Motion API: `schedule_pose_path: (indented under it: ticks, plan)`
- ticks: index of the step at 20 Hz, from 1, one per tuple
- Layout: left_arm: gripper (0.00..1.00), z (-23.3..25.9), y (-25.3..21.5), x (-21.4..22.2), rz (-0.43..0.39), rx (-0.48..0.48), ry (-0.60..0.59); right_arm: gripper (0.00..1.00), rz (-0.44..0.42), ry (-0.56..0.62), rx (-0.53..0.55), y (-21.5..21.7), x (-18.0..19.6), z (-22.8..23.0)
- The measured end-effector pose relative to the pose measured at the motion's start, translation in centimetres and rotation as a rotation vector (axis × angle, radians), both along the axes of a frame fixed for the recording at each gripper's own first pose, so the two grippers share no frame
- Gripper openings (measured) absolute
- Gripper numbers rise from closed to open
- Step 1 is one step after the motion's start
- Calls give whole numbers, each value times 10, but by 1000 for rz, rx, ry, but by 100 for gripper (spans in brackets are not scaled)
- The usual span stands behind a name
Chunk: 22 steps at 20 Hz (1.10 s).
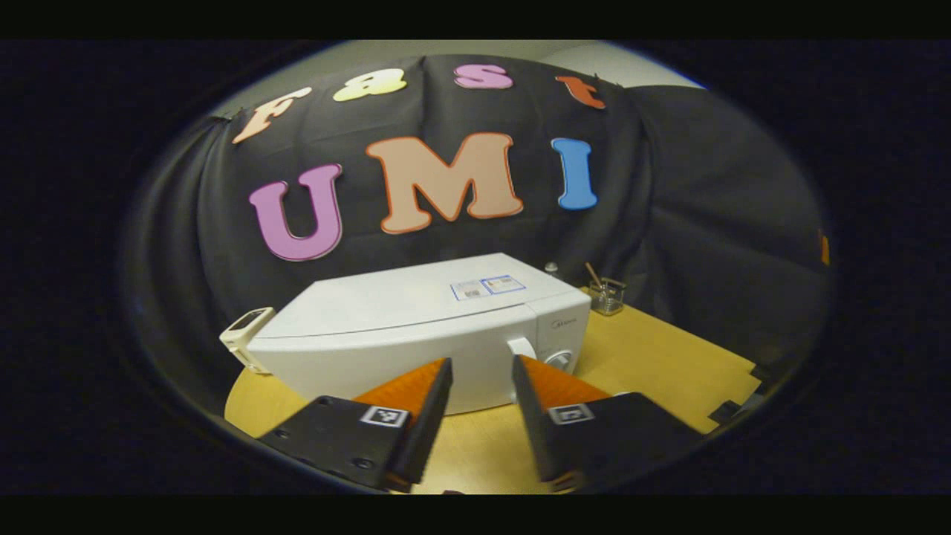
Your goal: Open the microwave oven with the left hand, put the food in, and close the microwave oven.
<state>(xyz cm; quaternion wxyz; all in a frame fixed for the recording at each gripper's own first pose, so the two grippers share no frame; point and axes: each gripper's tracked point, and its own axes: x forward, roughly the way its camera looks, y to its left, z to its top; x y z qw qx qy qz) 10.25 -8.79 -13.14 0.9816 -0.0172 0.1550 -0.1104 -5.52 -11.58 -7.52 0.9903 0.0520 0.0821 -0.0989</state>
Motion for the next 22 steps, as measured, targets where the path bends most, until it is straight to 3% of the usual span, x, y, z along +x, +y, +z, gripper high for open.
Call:
schedule_pose_path:
  ticks: [2, 3, 5, 9, 15, 17, 22]
  plan:
    - [92, 22, 28, -34, 62, 8, -50, 96, 25, 5, 7, 12, 5, -3]
    - [97, 33, 41, -51, 94, 5, -66, 97, 33, 6, 9, 14, 8, -3]
    - [94, 57, 57, -82, 143, -20, -106, 97, 45, -5, 10, 18, 18, 2]
    - [94, 81, 73, -117, 149, 20, -128, 96, 80, -23, 17, 31, 33, 10]
    - [100, 90, 85, -121, 196, 34, -126, 100, 128, -38, 33, 52, 44, 9]
    - [96, 88, 89, -124, 202, 31, -99, 96, 140, -39, 25, 53, 46, 10]
    - [97, 84, 95, -125, 231, -20, -60, 100, 147, -42, 32, 54, 48, 13]
